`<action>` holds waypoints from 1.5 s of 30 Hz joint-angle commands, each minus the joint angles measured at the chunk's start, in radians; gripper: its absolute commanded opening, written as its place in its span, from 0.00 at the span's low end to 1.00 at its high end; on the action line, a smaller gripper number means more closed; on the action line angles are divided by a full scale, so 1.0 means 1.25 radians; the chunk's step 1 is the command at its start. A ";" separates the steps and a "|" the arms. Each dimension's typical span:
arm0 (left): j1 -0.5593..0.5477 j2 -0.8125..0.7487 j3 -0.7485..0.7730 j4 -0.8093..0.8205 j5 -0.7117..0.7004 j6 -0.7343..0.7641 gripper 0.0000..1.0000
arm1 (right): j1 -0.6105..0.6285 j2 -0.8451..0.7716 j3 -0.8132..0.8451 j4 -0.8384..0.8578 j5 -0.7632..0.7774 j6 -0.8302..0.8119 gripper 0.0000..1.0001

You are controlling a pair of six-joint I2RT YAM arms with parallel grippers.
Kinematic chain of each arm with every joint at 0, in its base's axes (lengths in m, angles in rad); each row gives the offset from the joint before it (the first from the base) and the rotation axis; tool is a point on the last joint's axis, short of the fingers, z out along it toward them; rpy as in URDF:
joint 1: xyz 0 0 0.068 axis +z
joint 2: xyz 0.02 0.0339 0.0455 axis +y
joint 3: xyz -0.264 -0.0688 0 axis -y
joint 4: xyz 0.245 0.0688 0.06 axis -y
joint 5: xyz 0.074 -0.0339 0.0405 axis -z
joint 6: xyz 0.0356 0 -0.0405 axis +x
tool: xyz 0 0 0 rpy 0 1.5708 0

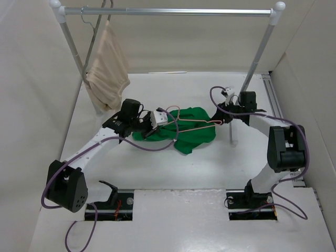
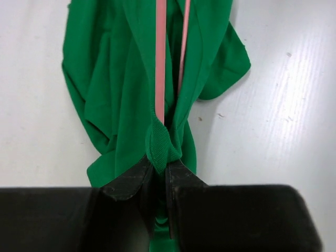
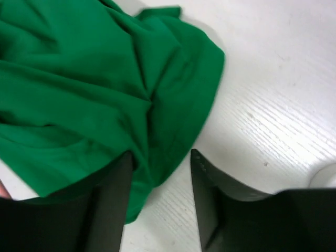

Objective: Place the t-shirt on the hanger
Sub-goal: Place tshirt on hanger

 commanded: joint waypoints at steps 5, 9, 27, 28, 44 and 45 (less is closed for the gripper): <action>0.014 -0.007 -0.027 0.001 0.057 -0.094 0.00 | 0.007 -0.031 -0.037 0.096 0.094 0.051 0.62; 0.030 -0.007 -0.027 0.001 0.066 -0.087 0.00 | 0.023 -0.084 -0.110 0.132 0.086 0.079 0.65; 0.045 -0.041 -0.060 -0.037 0.084 0.058 0.00 | 0.176 0.035 -0.155 0.337 0.070 0.208 0.63; 0.045 -0.049 -0.060 -0.037 0.084 0.051 0.00 | 0.176 0.044 -0.147 0.337 0.070 0.208 0.52; 0.099 -0.048 -0.052 0.167 -0.295 0.040 0.00 | -0.161 -0.204 -0.287 0.113 0.058 0.125 0.00; 0.091 -0.063 -0.079 0.181 -0.316 0.063 0.00 | -0.169 -0.212 -0.279 0.113 0.045 0.125 0.00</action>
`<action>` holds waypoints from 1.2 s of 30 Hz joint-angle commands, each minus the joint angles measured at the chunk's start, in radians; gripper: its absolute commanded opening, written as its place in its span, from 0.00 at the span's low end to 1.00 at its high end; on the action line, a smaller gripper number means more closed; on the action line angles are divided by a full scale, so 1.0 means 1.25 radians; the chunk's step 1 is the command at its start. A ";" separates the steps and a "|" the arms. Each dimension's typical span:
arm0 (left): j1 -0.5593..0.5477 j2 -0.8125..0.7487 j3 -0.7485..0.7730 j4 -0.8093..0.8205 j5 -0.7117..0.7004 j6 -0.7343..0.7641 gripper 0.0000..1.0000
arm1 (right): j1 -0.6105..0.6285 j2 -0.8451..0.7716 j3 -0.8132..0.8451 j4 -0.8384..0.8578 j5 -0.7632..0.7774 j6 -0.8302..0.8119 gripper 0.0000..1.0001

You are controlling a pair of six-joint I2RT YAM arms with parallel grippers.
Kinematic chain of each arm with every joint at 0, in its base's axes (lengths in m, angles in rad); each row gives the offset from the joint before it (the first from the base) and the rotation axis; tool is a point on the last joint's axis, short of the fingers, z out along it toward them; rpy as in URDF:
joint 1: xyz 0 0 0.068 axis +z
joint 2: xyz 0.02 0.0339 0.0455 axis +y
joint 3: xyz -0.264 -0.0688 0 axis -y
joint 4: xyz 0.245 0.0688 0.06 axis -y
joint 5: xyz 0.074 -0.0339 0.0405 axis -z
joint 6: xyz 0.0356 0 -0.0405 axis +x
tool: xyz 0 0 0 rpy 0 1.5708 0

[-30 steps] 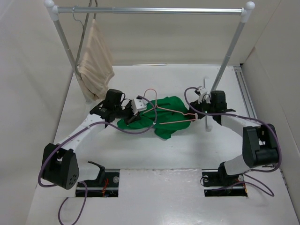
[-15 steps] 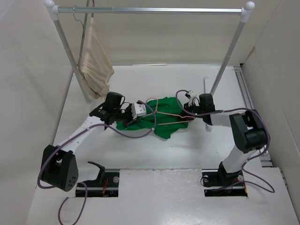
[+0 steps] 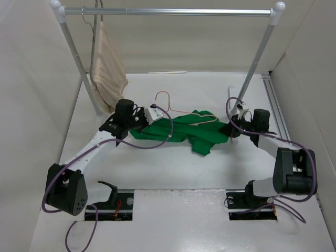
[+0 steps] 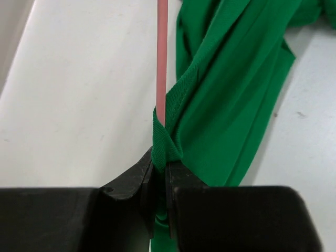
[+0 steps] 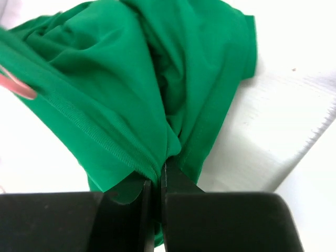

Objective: Place the t-shirt on the hanger
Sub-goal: Place tshirt on hanger

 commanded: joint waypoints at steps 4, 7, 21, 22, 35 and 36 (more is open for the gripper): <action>0.029 -0.055 -0.070 0.072 -0.254 0.211 0.00 | -0.071 -0.034 0.078 -0.081 0.029 -0.091 0.00; 0.022 -0.047 -0.070 0.042 -0.269 0.244 0.00 | -0.071 -0.041 0.102 -0.097 -0.046 -0.117 0.00; -0.015 0.004 -0.080 0.045 -0.330 0.303 0.00 | -0.028 -0.111 0.171 -0.186 -0.339 -0.302 0.00; -0.026 0.014 -0.080 0.037 -0.330 0.303 0.00 | -0.014 -0.111 0.186 -0.186 -0.339 -0.302 0.00; -0.085 -0.018 0.031 -0.063 -0.138 0.238 0.00 | 0.105 -0.038 0.270 -0.298 -0.251 -0.385 0.50; -0.097 -0.026 0.039 -0.078 -0.115 0.238 0.00 | 0.094 -0.023 0.285 -0.315 -0.219 -0.385 0.61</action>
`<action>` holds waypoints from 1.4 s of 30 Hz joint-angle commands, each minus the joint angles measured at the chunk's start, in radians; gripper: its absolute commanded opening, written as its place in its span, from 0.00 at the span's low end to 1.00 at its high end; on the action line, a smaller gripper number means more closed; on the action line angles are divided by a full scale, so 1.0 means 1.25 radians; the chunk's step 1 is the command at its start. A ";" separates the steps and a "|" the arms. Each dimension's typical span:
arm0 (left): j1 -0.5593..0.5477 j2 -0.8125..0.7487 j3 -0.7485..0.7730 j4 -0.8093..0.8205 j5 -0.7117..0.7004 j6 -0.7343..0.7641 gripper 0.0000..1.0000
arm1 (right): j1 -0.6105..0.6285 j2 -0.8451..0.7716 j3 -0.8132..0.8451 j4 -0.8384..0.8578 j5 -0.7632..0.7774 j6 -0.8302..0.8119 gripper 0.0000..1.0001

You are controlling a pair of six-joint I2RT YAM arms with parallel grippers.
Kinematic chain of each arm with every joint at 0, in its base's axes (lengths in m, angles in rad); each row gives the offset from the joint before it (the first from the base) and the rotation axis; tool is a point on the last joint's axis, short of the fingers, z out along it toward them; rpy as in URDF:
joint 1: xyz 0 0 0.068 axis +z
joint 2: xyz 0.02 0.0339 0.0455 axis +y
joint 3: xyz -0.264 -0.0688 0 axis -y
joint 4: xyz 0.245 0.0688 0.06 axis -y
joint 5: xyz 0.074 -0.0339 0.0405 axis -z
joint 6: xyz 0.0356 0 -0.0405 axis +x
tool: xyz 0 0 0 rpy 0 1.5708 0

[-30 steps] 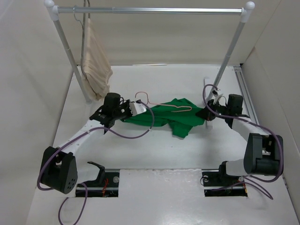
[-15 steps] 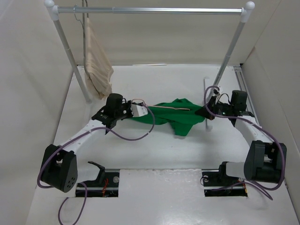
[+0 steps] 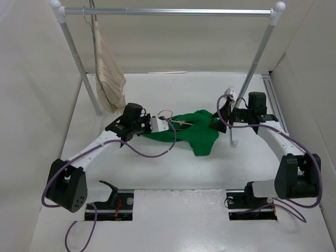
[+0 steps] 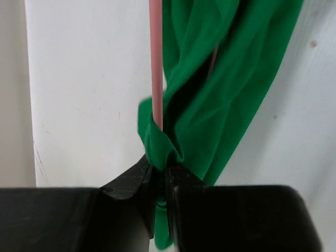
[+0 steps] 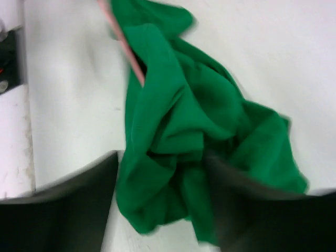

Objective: Place the t-shirt on the hanger
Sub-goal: Place tshirt on hanger

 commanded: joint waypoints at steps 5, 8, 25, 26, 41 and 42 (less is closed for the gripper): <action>-0.039 -0.082 0.093 -0.077 0.161 -0.070 0.00 | -0.059 0.054 0.112 -0.151 0.256 -0.001 0.94; -0.046 -0.074 0.100 -0.084 0.171 -0.094 0.00 | 0.022 -0.027 0.192 -0.173 0.313 -0.046 0.93; -0.046 -0.100 0.101 0.016 0.242 -0.198 0.00 | 0.322 0.144 0.204 0.061 0.281 -0.039 0.76; -0.046 -0.108 0.094 0.016 0.242 -0.207 0.00 | 0.322 0.155 0.205 0.099 0.281 -0.023 0.76; 0.061 -0.095 0.067 0.122 0.051 -0.384 0.00 | 0.191 -0.033 0.041 0.169 0.270 0.111 0.00; 0.061 -0.095 0.067 0.122 0.051 -0.376 0.00 | 0.181 -0.052 0.041 0.161 0.270 0.111 0.00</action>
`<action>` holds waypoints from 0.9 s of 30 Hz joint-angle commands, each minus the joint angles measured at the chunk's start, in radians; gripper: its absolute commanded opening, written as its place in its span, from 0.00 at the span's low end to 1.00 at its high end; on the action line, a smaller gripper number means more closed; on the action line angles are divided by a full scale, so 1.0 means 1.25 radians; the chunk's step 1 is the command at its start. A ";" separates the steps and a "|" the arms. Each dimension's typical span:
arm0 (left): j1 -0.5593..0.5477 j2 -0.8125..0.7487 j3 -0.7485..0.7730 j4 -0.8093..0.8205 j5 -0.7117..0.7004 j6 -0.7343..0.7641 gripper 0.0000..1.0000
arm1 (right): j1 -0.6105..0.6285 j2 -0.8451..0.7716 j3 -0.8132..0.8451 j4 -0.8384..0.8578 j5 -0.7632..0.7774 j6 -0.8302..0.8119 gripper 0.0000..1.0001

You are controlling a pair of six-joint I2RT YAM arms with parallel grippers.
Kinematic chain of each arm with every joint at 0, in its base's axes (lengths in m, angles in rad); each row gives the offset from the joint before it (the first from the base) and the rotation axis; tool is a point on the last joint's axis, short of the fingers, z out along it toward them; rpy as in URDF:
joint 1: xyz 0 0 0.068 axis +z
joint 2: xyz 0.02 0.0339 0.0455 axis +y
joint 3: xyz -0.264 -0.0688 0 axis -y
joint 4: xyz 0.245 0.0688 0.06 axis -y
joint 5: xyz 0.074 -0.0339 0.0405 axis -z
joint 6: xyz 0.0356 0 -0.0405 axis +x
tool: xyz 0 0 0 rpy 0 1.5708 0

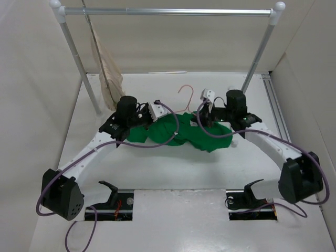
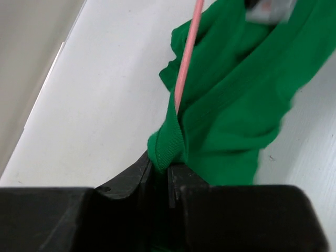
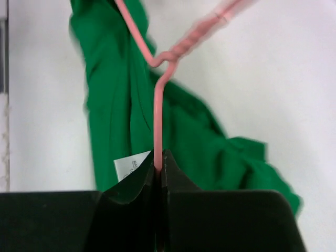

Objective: Place the t-shirt on the hanger
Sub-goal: Place tshirt on hanger

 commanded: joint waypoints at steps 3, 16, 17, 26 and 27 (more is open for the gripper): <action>0.056 -0.002 0.018 0.046 -0.162 -0.078 0.00 | -0.083 -0.143 0.043 -0.037 0.047 0.055 0.00; 0.056 0.025 0.074 0.063 -0.196 -0.098 0.49 | -0.098 -0.181 0.198 -0.263 0.054 -0.010 0.00; 0.056 0.025 0.074 0.063 -0.196 -0.098 0.54 | -0.105 -0.191 0.198 -0.263 0.043 -0.010 0.00; 0.056 0.003 0.093 -0.005 -0.053 -0.098 0.78 | -0.156 -0.231 0.172 -0.235 0.015 -0.011 0.00; 0.056 -0.008 0.102 -0.005 -0.038 -0.098 0.80 | -0.145 -0.221 0.183 -0.235 0.015 -0.011 0.00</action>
